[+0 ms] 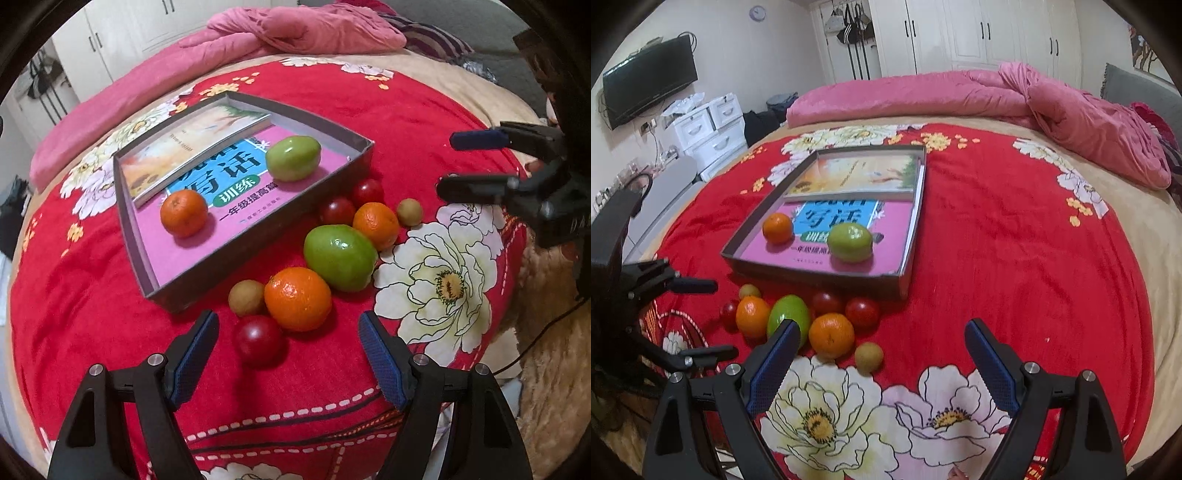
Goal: Organize fruits
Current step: 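Close the left gripper on another orange while the right gripper grasps a small brown fruit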
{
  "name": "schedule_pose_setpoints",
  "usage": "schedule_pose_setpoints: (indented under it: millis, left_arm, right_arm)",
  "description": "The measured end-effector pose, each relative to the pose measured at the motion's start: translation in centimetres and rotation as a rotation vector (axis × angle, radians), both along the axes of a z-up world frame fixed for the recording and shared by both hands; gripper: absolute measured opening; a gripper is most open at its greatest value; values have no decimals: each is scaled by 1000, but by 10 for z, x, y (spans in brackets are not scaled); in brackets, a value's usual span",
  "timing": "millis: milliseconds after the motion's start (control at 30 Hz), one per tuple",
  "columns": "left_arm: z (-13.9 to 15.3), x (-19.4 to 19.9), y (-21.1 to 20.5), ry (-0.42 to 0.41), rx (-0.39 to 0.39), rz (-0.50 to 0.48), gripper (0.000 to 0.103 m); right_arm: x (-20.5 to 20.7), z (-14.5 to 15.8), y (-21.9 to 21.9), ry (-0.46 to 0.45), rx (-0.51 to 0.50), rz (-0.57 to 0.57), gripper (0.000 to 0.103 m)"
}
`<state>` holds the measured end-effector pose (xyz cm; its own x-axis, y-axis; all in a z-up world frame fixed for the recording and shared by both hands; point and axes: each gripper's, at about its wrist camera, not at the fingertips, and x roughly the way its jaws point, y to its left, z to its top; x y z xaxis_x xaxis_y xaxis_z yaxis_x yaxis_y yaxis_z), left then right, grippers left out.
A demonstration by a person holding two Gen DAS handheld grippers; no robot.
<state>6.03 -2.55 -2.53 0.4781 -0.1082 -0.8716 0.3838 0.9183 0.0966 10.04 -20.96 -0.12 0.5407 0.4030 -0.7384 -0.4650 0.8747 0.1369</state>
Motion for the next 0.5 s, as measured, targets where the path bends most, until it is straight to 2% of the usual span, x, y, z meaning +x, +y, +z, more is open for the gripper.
schedule_pose_setpoints:
  millis: [133,367,500]
  left_arm:
    - [0,5,-3,17,-11,-28,74]
    - [-4,13,-5,51,-22,-55,74]
    - [-6,19,-5,69,-15,-68,73]
  right_arm:
    - [-3,-15,3,34,-50,16,90]
    - [-2,-36,4,70,-104,41,90]
    - [1,-44,2,85,-113,44,85]
